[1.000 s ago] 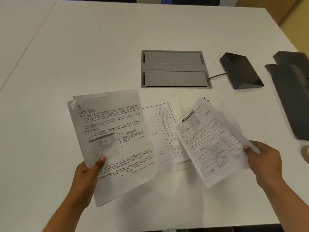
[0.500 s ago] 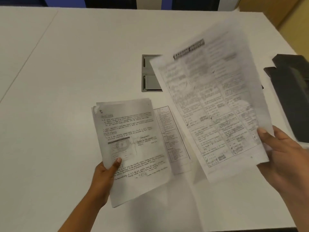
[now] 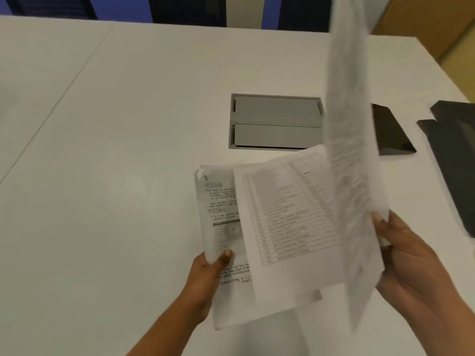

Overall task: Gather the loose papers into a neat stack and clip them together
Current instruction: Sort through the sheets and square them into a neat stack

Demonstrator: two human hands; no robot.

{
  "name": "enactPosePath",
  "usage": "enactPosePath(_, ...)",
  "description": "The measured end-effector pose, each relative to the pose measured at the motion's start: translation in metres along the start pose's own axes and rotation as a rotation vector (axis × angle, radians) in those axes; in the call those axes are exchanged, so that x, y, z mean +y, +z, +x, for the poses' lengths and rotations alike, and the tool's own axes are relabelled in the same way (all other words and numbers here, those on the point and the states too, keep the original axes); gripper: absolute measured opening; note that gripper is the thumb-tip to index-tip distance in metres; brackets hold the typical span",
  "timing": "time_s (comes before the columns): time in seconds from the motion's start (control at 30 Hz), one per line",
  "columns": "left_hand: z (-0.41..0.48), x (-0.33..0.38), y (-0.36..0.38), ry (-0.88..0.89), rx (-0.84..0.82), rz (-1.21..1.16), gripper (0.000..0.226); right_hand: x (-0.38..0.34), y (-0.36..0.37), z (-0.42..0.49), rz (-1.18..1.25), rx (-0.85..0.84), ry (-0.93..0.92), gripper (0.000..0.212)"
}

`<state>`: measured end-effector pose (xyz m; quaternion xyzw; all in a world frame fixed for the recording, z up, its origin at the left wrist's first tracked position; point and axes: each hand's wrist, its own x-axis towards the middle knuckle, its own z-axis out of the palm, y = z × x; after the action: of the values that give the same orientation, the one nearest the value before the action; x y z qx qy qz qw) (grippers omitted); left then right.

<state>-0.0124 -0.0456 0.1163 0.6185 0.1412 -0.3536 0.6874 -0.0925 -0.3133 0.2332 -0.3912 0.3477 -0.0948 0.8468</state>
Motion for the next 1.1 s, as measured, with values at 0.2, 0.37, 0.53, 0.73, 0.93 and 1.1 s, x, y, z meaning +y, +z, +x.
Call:
enactPosePath(0.2,-0.007,0.020,0.001,0.053,-0.017,-0.028,0.028,0.036,-0.013,-0.001,-0.201,0.175,0.009,0.017)
enactPosePath(0.37,-0.012,0.027,0.003,0.078,-0.013,-0.043,0.030,0.050,-0.027,0.002,-0.449,0.151,0.088,0.041)
enactPosePath(0.53,-0.015,0.029,0.004,0.099,-0.028,0.004,0.027,0.045,-0.032,0.015,-0.866,0.079,0.063,0.063)
enactPosePath(0.73,-0.017,0.028,0.012,0.105,-0.043,0.005,0.047,0.037,-0.008,0.031,-0.699,-0.256,0.096,0.038)
enactPosePath(0.93,-0.018,0.037,0.020,0.227,-0.040,0.051,0.031,0.052,0.010,0.039,-0.596,-0.196,-0.068,0.030)
enactPosePath(1.1,-0.006,0.060,0.016,0.420,-0.006,0.083,0.031,0.044,0.025,0.052,-0.641,-0.154,-0.282,0.027)
